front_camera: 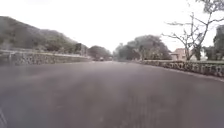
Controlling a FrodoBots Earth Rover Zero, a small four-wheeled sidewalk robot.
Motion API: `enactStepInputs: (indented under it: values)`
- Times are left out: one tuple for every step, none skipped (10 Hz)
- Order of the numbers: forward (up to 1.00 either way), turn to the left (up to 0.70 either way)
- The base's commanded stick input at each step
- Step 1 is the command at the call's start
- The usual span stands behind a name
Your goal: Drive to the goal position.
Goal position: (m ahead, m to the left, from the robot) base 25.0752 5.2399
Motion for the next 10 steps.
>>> enactStepInputs:
  values:
    - [0.70, 0.00]
    - [0.70, 0.00]
    - [0.70, 0.00]
    - [0.70, 0.00]
    - [0.70, 0.00]
    - [0.70, 0.00]
    - [0.70, 0.00]
    - [0.70, 0.00]
    - [0.70, 0.00]
    - [0.70, 0.00]
